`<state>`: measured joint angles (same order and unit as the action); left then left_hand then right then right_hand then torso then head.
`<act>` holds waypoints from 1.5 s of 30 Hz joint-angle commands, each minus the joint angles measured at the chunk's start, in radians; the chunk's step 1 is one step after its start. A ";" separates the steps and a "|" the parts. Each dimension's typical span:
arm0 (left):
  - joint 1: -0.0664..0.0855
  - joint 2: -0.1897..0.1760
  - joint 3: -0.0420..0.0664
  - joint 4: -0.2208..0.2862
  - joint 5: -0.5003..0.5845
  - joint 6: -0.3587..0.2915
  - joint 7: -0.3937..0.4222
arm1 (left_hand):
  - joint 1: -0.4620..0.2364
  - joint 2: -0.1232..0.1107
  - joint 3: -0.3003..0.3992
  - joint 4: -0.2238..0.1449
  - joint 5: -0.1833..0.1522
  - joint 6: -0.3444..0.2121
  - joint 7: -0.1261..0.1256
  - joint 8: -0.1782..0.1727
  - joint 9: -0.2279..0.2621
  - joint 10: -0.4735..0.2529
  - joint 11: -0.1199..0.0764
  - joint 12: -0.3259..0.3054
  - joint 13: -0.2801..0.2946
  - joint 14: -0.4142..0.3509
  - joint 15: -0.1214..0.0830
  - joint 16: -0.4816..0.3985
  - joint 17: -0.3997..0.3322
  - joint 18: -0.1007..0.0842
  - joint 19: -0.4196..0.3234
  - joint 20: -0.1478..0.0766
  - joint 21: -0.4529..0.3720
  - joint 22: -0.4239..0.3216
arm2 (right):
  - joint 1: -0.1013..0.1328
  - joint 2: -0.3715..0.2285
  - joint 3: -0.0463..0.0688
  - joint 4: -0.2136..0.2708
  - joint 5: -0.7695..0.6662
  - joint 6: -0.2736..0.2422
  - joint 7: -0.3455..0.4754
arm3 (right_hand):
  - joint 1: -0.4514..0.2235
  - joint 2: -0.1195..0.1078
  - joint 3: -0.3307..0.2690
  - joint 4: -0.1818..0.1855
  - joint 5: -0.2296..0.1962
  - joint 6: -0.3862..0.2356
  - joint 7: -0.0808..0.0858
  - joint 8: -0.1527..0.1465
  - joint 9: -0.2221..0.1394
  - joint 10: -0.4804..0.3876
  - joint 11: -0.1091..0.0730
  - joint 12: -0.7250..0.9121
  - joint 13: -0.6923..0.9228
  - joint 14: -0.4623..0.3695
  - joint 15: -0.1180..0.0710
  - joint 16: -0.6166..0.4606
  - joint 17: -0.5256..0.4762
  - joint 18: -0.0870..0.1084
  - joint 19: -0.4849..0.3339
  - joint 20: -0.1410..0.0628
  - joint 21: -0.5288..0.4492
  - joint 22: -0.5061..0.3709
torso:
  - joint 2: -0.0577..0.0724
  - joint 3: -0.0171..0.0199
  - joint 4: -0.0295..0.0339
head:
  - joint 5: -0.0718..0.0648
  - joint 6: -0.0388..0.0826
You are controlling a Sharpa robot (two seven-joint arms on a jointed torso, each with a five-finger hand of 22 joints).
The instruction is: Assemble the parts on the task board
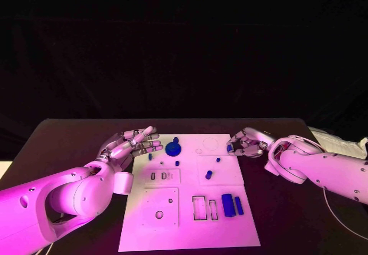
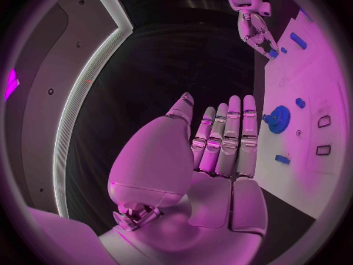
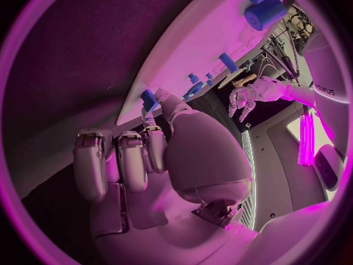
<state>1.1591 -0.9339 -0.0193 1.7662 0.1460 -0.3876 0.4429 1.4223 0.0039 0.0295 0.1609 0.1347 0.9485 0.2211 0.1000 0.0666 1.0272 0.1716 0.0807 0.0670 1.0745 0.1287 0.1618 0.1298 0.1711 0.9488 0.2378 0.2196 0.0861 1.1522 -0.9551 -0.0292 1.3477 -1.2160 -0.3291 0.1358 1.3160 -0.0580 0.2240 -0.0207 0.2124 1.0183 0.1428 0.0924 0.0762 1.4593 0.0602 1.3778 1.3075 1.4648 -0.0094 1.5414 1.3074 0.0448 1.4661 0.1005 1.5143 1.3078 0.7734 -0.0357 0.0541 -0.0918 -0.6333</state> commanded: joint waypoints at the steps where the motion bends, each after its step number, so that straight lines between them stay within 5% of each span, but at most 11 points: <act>1: 0.001 0.002 0.001 0.000 0.001 0.020 0.006 | -0.001 0.010 0.000 -0.008 -0.004 0.002 0.004 -0.006 -0.002 0.005 0.003 -0.006 -0.001 0.007 0.002 -0.005 0.001 0.013 0.006 0.002 -0.001 -0.001 | -0.001 0.003 0.000 -0.004 -0.030 0.016 -0.009 | 0.002 0.011 0.007 0.001 -0.006 0.011 -0.001 0.004 0.001 0.007 -0.005 0.010 0.128 0.094 -0.007 0.006 0.207 -0.017 0.043 -0.009 0.003 0.136 | 0.000 0.0004 -0.0012 | 0.002 -0.001; 19: 0.001 0.001 0.001 0.001 0.001 0.020 0.005 | -0.001 0.010 0.000 -0.008 -0.004 0.002 0.004 -0.006 -0.002 0.005 0.003 -0.006 -0.001 0.007 0.002 -0.005 0.001 0.013 0.006 0.002 -0.001 -0.001 | -0.002 0.017 0.000 -0.012 -0.031 -0.006 -0.036 | -0.006 0.020 0.014 0.003 -0.016 0.038 -0.009 0.009 0.003 0.013 -0.012 0.017 0.134 0.095 -0.013 0.007 0.210 -0.018 0.043 -0.015 0.004 0.137 | 0.000 -0.0008 -0.0005 | -0.001 -0.004; 30: 0.001 0.000 0.001 0.002 0.001 0.020 0.005 | -0.001 0.010 0.000 -0.008 -0.004 0.002 0.004 -0.006 -0.002 0.005 0.003 -0.006 -0.001 0.007 0.002 -0.005 0.001 0.013 0.006 0.002 -0.001 -0.001 | -0.002 0.023 0.000 -0.002 -0.031 -0.058 -0.059 | 0.020 0.059 0.061 -0.017 -0.017 0.093 -0.032 0.028 0.012 0.018 -0.032 0.020 0.139 0.096 -0.030 0.008 0.214 -0.018 0.045 -0.029 0.005 0.140 | -0.001 -0.0006 -0.0003 | 0.000 -0.004; 38: 0.001 -0.001 0.001 0.003 0.001 0.020 0.005 | 0.001 0.012 0.000 -0.010 -0.004 0.003 0.003 -0.007 -0.001 0.005 0.003 -0.007 -0.001 0.008 0.001 -0.006 0.002 0.013 0.007 0.002 -0.002 -0.002 | 0.011 0.014 0.002 0.063 -0.009 -0.095 -0.077 | 0.026 0.070 0.080 -0.026 -0.018 0.104 -0.036 0.032 0.015 0.019 -0.036 0.022 0.141 0.096 -0.034 0.009 0.215 -0.018 0.046 -0.034 0.005 0.141 | -0.003 -0.0018 -0.0017 | 0.002 -0.002; 45: 0.001 0.001 0.001 -0.004 0.001 0.021 0.006 | 0.001 0.012 0.000 -0.011 -0.004 0.003 0.003 -0.007 -0.001 0.005 0.003 -0.007 -0.001 0.008 0.001 -0.006 0.002 0.013 0.007 0.002 -0.002 -0.002 | 0.035 0.041 0.002 0.166 -0.003 -0.064 -0.184 | -0.007 0.072 0.093 -0.018 -0.048 0.088 -0.031 0.018 0.013 -0.016 -0.033 -0.045 0.097 0.093 -0.033 0.004 0.205 -0.018 0.044 -0.036 0.003 0.138 | -0.007 -0.0026 -0.0018 | 0.011 -0.008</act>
<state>1.1590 -0.9350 -0.0193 1.7630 0.1460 -0.3868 0.4420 1.4226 0.0043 0.0294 0.1551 0.1347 0.9485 0.2211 0.1000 0.0666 1.0272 0.1716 0.0767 0.0671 1.0745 0.1287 0.1618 0.1310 0.1710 0.9487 0.2379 0.2195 0.0853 1.1861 -0.9227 -0.0268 1.4947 -1.2226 -0.4025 0.0308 1.3188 0.0083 0.3076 -0.0422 0.1675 1.1006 0.1179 0.1124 0.0793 1.4510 0.0279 1.3449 1.3132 1.4647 -0.0378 1.5453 1.3077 0.0451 1.4662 0.0714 1.5142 1.3074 0.7689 -0.0370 0.0517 -0.0858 -0.6372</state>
